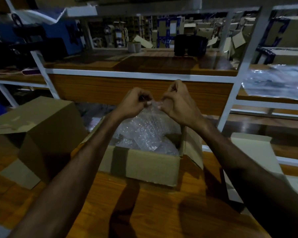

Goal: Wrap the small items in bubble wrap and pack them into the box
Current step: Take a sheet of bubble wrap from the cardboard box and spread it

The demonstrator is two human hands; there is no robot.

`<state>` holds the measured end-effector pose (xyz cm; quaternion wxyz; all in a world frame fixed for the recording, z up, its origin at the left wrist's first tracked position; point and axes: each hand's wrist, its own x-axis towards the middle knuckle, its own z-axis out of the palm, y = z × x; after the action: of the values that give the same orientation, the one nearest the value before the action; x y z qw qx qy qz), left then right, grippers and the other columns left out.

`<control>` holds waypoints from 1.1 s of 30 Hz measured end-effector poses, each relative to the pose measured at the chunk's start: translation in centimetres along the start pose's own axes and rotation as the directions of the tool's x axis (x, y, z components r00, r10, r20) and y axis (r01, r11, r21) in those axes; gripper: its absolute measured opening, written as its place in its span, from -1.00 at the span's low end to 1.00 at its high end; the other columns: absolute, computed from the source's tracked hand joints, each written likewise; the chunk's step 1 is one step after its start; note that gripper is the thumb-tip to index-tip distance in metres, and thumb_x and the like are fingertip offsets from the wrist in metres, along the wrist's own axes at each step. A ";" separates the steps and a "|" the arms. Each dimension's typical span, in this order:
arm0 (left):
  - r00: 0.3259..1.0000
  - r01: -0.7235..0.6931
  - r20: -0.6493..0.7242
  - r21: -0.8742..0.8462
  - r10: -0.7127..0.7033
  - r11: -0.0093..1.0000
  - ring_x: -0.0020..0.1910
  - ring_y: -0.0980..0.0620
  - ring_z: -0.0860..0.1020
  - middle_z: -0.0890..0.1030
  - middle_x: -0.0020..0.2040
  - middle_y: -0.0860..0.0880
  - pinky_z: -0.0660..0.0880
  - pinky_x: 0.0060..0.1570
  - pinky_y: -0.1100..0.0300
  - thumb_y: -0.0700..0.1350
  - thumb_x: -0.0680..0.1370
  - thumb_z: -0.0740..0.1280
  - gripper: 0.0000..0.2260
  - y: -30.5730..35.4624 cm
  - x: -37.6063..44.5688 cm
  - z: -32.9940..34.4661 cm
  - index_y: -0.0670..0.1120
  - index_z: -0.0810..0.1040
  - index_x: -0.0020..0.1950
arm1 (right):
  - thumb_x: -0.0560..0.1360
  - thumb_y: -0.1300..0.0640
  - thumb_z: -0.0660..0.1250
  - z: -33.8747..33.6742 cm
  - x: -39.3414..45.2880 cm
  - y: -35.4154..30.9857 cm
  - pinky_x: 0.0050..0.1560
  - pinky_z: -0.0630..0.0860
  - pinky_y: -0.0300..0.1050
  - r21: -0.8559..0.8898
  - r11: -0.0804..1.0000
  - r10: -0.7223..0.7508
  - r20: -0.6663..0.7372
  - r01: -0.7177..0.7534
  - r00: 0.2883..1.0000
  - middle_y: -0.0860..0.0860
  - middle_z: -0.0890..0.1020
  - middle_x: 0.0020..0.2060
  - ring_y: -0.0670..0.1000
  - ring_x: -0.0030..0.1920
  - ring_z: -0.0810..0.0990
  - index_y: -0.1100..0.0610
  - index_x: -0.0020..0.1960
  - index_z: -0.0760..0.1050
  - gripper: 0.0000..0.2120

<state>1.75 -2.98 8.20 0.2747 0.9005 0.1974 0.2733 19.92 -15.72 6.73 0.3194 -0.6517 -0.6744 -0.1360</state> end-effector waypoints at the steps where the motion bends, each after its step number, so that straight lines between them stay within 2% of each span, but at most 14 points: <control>1: 1.000 -0.017 -0.006 0.003 0.017 1.000 -0.06 0.04 0.68 0.71 -0.06 -0.03 0.62 -0.10 0.21 -0.26 0.62 0.41 -0.92 0.5 0.1 -0.2 -0.16 0.70 0.06 | 0.51 -0.19 0.46 -0.5 -0.3 0.1 -0.02 0.45 -0.17 0.024 1.000 0.002 -0.012 -0.002 1.000 -0.01 0.37 0.11 -0.02 0.15 0.36 0.02 0.09 0.61 -0.68; 5: 0.997 -0.051 -0.057 -0.037 0.049 0.998 -0.04 0.09 0.69 0.73 -0.01 0.03 0.64 -0.08 0.19 -0.15 0.55 0.52 -0.84 2.5 -0.9 0.1 -0.10 0.72 0.12 | 0.57 -0.07 0.44 -2.8 -1.9 0.1 -0.07 0.50 -0.10 0.262 0.964 0.077 -0.113 -0.045 0.991 -0.09 0.55 -0.02 -0.08 -0.01 0.54 0.01 0.04 0.59 -0.83; 7: 0.998 -0.039 -0.050 -0.075 0.035 0.996 -0.02 0.06 0.71 0.74 -0.02 0.02 0.66 -0.04 0.10 -0.13 0.51 0.56 -0.82 3.1 -1.9 0.7 -0.11 0.72 0.09 | 0.60 0.00 0.42 -4.3 -3.1 0.0 0.01 0.58 -0.10 0.371 0.927 0.129 -0.162 -0.061 0.978 -0.08 0.64 0.00 -0.12 0.02 0.61 0.06 0.10 0.61 -0.84; 10: 0.998 -0.034 -0.056 -0.086 0.029 0.996 -0.10 0.05 0.69 0.73 -0.08 -0.02 0.64 -0.09 0.05 -0.16 0.54 0.53 -0.91 4.2 -3.2 1.8 -0.12 0.72 0.02 | 0.61 0.13 0.42 -5.9 -5.4 0.3 0.13 0.53 -0.25 0.423 0.906 0.148 -0.244 -0.033 0.958 -0.06 0.63 0.10 -0.17 0.13 0.59 0.12 0.21 0.57 -0.81; 12: 0.997 -0.017 -0.073 -0.104 0.009 0.994 -0.15 0.07 0.67 0.72 -0.10 -0.02 0.61 -0.16 0.08 -0.18 0.58 0.49 -0.95 5.5 -3.9 2.5 -0.10 0.71 0.03 | 0.62 0.18 0.40 -6.6 -7.2 0.6 0.15 0.53 -0.26 0.435 0.900 0.143 -0.248 -0.022 0.958 -0.06 0.61 0.12 -0.18 0.15 0.58 0.14 0.24 0.56 -0.80; 15: 0.998 0.002 -0.058 -0.148 -0.011 0.989 -0.08 0.08 0.68 0.72 -0.07 0.01 0.61 -0.16 0.13 -0.17 0.61 0.45 -0.92 8.3 -4.8 3.4 -0.12 0.72 0.07 | 0.63 0.16 0.40 -8.2 -10.2 1.0 0.07 0.51 -0.33 0.442 0.896 0.158 -0.240 -0.037 0.958 -0.18 0.60 0.04 -0.22 0.09 0.58 0.10 0.18 0.56 -0.86; 16: 0.998 0.000 -0.057 -0.175 -0.010 0.985 -0.05 0.05 0.69 0.73 -0.07 0.00 0.62 -0.11 0.15 -0.17 0.61 0.46 -0.91 9.3 -5.1 3.7 -0.14 0.72 0.08 | 0.63 0.14 0.40 -8.9 -11.3 1.2 0.02 0.50 -0.33 0.439 0.897 0.166 -0.235 -0.048 0.958 -0.20 0.59 -0.01 -0.21 0.04 0.58 0.07 0.13 0.56 -0.90; 18: 0.999 0.014 -0.039 -0.231 -0.023 0.973 -0.05 0.05 0.69 0.73 -0.08 0.00 0.60 -0.08 0.20 -0.17 0.60 0.47 -0.90 11.1 -5.9 4.3 -0.16 0.73 0.08 | 0.62 0.08 0.42 -10.1 -13.6 1.8 -0.11 0.51 -0.23 0.450 0.889 0.200 -0.213 -0.086 0.956 -0.15 0.59 -0.12 -0.13 -0.08 0.57 0.05 0.01 0.56 -0.93; 21: 0.998 0.068 0.037 -0.299 -0.060 0.952 -0.02 0.05 0.68 0.73 -0.04 -0.02 0.62 -0.06 0.19 -0.15 0.59 0.47 -0.87 13.4 -7.5 5.6 -0.16 0.71 0.11 | 0.59 0.01 0.46 -11.5 -17.2 2.9 -0.17 0.51 -0.03 0.520 0.837 0.291 -0.157 -0.171 0.944 0.04 0.54 -0.23 0.07 -0.16 0.56 0.17 -0.16 0.51 -0.72; 23: 0.994 0.099 0.085 -0.353 -0.074 0.930 0.06 0.01 0.69 0.74 0.03 -0.05 0.64 0.06 0.16 -0.18 0.59 0.46 -0.84 14.5 -8.8 7.1 -0.18 0.71 0.14 | 0.58 0.05 0.48 -12.4 -19.8 3.1 -0.14 0.51 -0.05 0.634 0.748 0.338 -0.109 -0.197 0.935 0.10 0.54 -0.20 0.09 -0.16 0.56 0.19 -0.23 0.49 -0.69; 25: 0.990 0.128 0.107 -0.398 -0.092 0.908 0.06 0.04 0.69 0.74 0.02 0.00 0.62 0.04 0.21 -0.21 0.58 0.46 -0.85 15.2 -10.2 8.8 -0.18 0.71 0.13 | 0.57 0.12 0.48 -13.3 -22.2 3.1 -0.09 0.49 -0.11 0.731 0.644 0.380 -0.050 -0.226 0.923 0.06 0.56 -0.21 0.01 -0.18 0.55 0.12 -0.31 0.49 -0.68; 28: 0.978 0.191 0.154 -0.416 -0.138 0.889 0.05 0.05 0.70 0.75 0.03 -0.02 0.60 -0.01 0.28 -0.21 0.57 0.47 -0.87 15.7 -12.2 11.3 -0.08 0.72 0.11 | 0.55 0.20 0.49 -14.2 -25.3 3.1 0.01 0.49 -0.04 0.815 0.512 0.461 0.008 -0.273 0.887 0.04 0.65 -0.14 0.00 -0.07 0.60 0.08 -0.39 0.58 -0.66; 30: 0.969 0.213 0.202 -0.397 -0.142 0.893 0.08 0.01 0.70 0.74 0.08 -0.07 0.62 0.03 0.23 -0.20 0.56 0.49 -0.85 15.9 -13.3 13.0 -0.04 0.74 0.10 | 0.56 0.19 0.48 -14.8 -27.0 2.8 0.08 0.53 0.06 0.818 0.489 0.481 0.035 -0.301 0.876 0.07 0.67 -0.11 0.05 0.00 0.64 0.07 -0.39 0.60 -0.66; 33: 0.952 0.202 0.291 -0.366 -0.094 0.908 0.11 0.05 0.70 0.75 0.07 0.03 0.64 0.14 0.10 -0.20 0.53 0.52 -0.81 17.4 -14.6 16.3 -0.05 0.74 0.14 | 0.61 0.12 0.43 -15.3 -28.6 1.6 0.13 0.59 0.19 0.790 0.508 0.433 0.109 -0.342 0.895 0.17 0.69 -0.08 0.21 0.04 0.66 0.16 -0.29 0.64 -0.70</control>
<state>3.79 -30.07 1.65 0.4933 0.8380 0.1682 0.1617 23.85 -47.39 0.57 0.6304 -0.5673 -0.4827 0.2184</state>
